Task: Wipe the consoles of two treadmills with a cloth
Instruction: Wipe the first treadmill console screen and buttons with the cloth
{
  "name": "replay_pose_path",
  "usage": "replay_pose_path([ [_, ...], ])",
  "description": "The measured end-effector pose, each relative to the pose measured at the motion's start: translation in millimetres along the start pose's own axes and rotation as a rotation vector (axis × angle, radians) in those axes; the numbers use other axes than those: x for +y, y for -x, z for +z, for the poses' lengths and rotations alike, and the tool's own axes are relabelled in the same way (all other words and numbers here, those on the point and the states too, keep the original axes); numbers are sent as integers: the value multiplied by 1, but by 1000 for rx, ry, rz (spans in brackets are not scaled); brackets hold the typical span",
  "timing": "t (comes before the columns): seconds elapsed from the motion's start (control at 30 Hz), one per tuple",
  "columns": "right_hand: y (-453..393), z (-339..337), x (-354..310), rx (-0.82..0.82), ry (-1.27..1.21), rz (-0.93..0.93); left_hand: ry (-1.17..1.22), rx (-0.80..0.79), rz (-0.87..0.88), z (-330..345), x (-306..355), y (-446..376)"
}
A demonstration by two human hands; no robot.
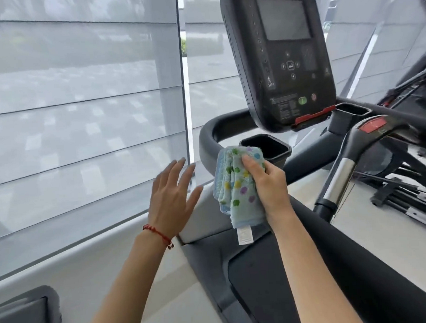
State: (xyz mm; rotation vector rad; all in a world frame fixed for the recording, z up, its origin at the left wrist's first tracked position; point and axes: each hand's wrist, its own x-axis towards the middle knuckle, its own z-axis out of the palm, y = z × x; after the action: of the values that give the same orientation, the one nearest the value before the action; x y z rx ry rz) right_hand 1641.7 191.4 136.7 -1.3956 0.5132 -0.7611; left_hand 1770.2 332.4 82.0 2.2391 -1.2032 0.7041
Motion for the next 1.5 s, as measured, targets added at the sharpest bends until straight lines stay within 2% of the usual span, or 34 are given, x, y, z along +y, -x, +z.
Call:
replay_pose_path([
  [0.27, -100, 18, -55, 183, 35, -114, 46, 59, 158, 22, -28, -125],
  [0.57, -192, -21, -109, 299, 120, -197, 104, 146, 281, 48, -14, -227],
  [0.77, -255, -52, -132, 307, 156, -262, 42, 191, 336, 64, -3, -286],
  [1.0, -343, -76, -160, 256, 128, -287, 5, 189, 319, 70, 15, -366],
  [1.3, -433, -57, -176, 173, 248, -408, -95, 242, 370, 89, 19, -441],
  [1.5, -467, -50, -173, 188, 424, -523, -109, 288, 352, 104, 13, -467],
])
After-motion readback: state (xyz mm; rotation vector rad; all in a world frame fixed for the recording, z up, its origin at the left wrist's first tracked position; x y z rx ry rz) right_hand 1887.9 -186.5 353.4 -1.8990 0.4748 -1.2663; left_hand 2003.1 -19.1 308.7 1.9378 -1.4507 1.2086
